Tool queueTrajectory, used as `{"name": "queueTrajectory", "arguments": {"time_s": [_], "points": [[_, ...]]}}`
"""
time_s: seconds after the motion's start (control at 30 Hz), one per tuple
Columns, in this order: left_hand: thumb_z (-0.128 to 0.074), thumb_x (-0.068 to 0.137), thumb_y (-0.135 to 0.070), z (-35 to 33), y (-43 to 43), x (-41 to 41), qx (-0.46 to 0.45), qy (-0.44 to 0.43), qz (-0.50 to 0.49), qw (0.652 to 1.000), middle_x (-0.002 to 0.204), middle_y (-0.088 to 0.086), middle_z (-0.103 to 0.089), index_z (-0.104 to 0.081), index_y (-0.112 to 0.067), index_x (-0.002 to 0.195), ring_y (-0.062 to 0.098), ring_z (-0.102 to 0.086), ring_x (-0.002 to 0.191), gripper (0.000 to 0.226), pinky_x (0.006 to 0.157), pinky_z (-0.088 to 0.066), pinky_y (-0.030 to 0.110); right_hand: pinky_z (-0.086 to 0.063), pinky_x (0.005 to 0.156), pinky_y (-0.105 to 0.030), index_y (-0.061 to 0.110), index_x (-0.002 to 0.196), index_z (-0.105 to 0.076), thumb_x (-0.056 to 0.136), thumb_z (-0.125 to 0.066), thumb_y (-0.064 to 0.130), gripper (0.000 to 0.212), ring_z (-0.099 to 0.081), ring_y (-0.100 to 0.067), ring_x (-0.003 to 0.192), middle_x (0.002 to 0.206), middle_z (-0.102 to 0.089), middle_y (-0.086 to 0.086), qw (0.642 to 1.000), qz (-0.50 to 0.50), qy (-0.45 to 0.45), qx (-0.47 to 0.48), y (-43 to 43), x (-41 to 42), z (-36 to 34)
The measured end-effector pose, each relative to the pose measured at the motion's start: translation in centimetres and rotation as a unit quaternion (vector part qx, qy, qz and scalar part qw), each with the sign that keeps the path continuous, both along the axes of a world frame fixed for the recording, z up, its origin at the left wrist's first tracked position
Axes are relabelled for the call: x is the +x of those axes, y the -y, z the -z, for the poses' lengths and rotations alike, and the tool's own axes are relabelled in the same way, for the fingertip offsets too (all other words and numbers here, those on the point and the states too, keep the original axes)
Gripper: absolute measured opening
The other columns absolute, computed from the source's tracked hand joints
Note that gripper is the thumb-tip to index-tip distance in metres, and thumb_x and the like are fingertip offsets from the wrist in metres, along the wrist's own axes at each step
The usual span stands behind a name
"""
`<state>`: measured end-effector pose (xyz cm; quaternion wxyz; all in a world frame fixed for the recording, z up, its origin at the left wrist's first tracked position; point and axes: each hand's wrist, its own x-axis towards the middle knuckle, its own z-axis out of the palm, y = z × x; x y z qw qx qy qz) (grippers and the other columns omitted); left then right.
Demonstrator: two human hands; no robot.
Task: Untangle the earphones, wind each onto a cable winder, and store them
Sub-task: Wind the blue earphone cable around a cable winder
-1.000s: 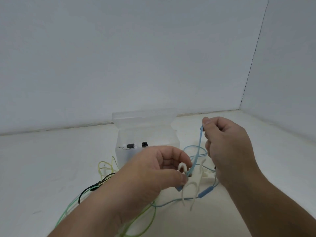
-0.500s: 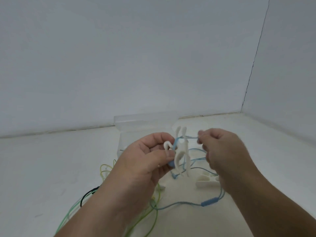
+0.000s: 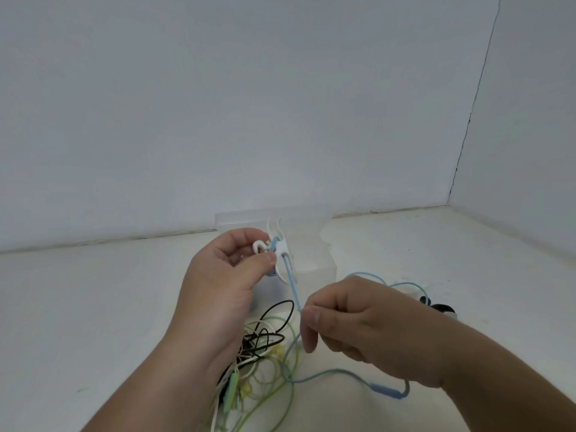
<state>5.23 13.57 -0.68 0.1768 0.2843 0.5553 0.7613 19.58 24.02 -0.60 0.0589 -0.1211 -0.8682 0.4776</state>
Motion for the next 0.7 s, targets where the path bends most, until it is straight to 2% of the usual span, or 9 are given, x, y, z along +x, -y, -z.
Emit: {"name": "queueTrajectory", "arguments": {"time_s": [0.07,0.13,0.2,0.3,0.4,0.47,0.57,0.63,0.7], "points": [[-0.069,0.080,0.006,0.4,0.0,0.1,-0.022,-0.045,-0.007,0.999,0.070,-0.001,-0.068,-0.073,-0.018,0.079,0.014,-0.062,0.070,0.025,0.080,-0.052,0.029,-0.029,0.049,-0.017,0.017,0.080,-0.071,0.101,-0.053,0.034,0.032,-0.032,-0.008,0.049,0.054,-0.040,0.012,0.999,-0.029,-0.017,-0.022,0.2,0.2,-0.3],[-0.070,0.081,0.002,0.8,0.1,0.2,-0.051,-0.094,-0.009,0.994,0.067,-0.007,-0.065,-0.072,-0.019,0.084,0.008,-0.060,0.065,0.022,0.067,-0.048,0.021,-0.029,0.049,-0.014,0.017,0.079,-0.072,0.097,-0.061,0.033,0.027,-0.033,-0.004,0.047,0.053,-0.040,0.011,0.998,-0.026,-0.057,-0.006,0.3,0.3,-0.6],[-0.071,0.082,-0.001,0.9,0.2,0.2,-0.085,-0.150,-0.003,0.985,0.073,-0.007,-0.066,-0.071,-0.023,0.084,0.006,-0.059,0.065,0.022,0.063,-0.044,0.019,-0.028,0.048,-0.019,0.019,0.076,-0.073,0.090,-0.066,0.036,0.023,-0.031,-0.009,0.048,0.053,-0.039,0.004,0.993,0.002,-0.116,-0.018,0.1,0.4,-0.7],[-0.071,0.085,-0.004,1.1,0.4,0.2,-0.126,-0.234,0.021,0.964,0.085,-0.013,-0.070,-0.069,-0.029,0.084,0.000,-0.066,0.082,0.025,0.073,-0.046,0.016,-0.025,0.045,-0.022,0.015,0.071,-0.073,0.086,-0.063,0.027,0.021,-0.025,-0.015,0.048,0.051,-0.034,-0.002,0.977,0.060,-0.185,-0.092,-0.4,0.8,-1.0],[-0.071,0.087,-0.012,1.6,0.2,0.6,-0.193,-0.340,0.031,0.920,0.093,-0.020,-0.069,-0.066,-0.036,0.086,-0.003,-0.062,0.100,0.025,0.084,-0.047,0.020,-0.027,0.045,-0.022,0.012,0.072,-0.071,0.092,-0.063,0.018,0.023,-0.029,-0.012,0.045,0.050,-0.035,-0.001,0.962,0.142,-0.227,-0.047,-0.7,0.9,-1.1],[-0.071,0.087,-0.014,1.8,0.1,1.0,-0.211,-0.338,0.061,0.915,0.094,-0.023,-0.068,-0.065,-0.039,0.086,-0.002,-0.061,0.104,0.026,0.088,-0.047,0.022,-0.027,0.046,-0.024,0.013,0.072,-0.070,0.094,-0.061,0.019,0.025,-0.029,-0.014,0.046,0.050,-0.035,-0.002,0.943,0.211,-0.256,-0.023,-1.2,0.9,-1.0],[-0.076,0.081,-0.017,1.9,0.0,1.0,-0.187,-0.270,0.139,0.934,0.089,-0.021,-0.068,-0.068,-0.037,0.085,0.006,-0.063,0.100,0.022,0.089,-0.047,0.028,-0.027,0.050,-0.029,0.015,0.071,-0.067,0.094,-0.056,0.028,0.028,-0.029,-0.017,0.049,0.054,-0.033,-0.007,0.918,0.289,-0.271,0.017,-1.8,0.7,-0.8],[-0.073,0.075,-0.024,1.8,0.0,1.2,-0.164,-0.236,0.191,0.939,0.083,-0.017,-0.066,-0.070,-0.032,0.087,0.009,-0.062,0.089,0.015,0.078,-0.046,0.031,-0.026,0.051,-0.030,0.013,0.071,-0.065,0.096,-0.056,0.029,0.031,-0.028,-0.016,0.049,0.052,-0.032,-0.002,0.911,0.308,-0.273,0.010,-2.0,0.5,-0.5],[-0.072,0.073,-0.021,1.6,0.0,1.4,-0.134,-0.219,0.231,0.938,0.077,-0.010,-0.061,-0.070,-0.028,0.086,0.008,-0.055,0.074,0.015,0.069,-0.043,0.030,-0.024,0.050,-0.029,0.010,0.069,-0.062,0.098,-0.055,0.027,0.034,-0.026,-0.016,0.048,0.051,-0.032,0.003,0.909,0.313,-0.272,-0.032,-2.1,0.3,-0.4]]}}
